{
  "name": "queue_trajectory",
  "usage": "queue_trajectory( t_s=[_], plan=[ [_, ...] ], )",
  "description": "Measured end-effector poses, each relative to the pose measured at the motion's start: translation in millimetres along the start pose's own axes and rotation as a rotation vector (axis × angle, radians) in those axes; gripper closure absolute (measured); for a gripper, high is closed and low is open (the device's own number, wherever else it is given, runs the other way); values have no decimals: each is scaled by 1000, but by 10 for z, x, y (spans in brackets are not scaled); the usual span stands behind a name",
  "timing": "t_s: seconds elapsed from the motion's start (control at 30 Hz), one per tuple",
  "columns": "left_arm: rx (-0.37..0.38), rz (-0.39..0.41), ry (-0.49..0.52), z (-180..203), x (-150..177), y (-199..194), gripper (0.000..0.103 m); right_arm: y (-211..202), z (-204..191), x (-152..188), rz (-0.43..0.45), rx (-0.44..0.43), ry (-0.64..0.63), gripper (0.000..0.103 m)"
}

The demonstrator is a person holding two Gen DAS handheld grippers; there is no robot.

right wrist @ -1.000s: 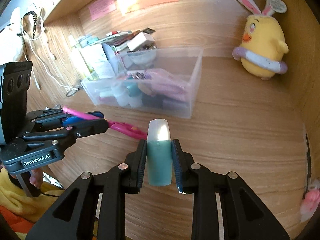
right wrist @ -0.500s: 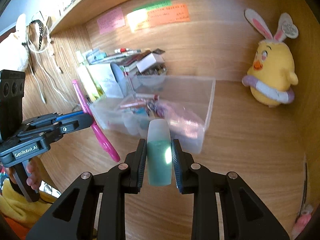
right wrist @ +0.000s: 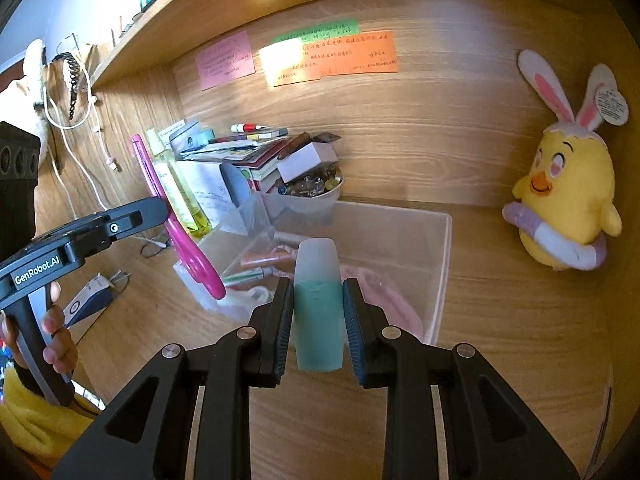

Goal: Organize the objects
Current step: 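Lower the scissors and teal cylinder into the clear box and open both grippers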

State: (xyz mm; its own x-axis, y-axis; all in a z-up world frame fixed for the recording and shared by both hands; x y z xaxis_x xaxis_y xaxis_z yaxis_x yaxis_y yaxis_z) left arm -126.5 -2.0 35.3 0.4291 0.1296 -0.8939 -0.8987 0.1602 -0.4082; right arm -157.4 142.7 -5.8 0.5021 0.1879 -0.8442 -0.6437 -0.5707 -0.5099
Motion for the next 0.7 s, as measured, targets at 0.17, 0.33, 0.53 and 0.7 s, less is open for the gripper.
queue_trajectory(
  t_s=[0.17,0.33,0.53,0.7],
  plan=[
    [-28,-26,-46,-210,3,174,86,249,16,-33,-30,-3,-1,80],
    [-40,-43,-81,-363,49,302,86,445,18,-22,-58,-19,0,80],
    [-44,-87,-62,-342,157,454,85,622,8,38,-101,-23,3,80],
    [-23,-104,-65,-296,177,473,85,643,6,63,-114,-25,8,69]
  ],
)
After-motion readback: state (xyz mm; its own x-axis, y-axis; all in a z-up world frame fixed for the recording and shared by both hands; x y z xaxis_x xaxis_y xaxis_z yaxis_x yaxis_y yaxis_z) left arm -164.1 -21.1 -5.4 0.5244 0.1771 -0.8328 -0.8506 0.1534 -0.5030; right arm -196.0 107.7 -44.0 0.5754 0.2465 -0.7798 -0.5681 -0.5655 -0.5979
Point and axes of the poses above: each gripper's, at about its wrist camera, not at the fingertips, and y roughly the way its jaws point, z to its right, x to its underside, the point moved 6 cm from there along y, roughly the way its jaws point, and after that the axes turned 4 degrees about z, right-handed, at the moved point
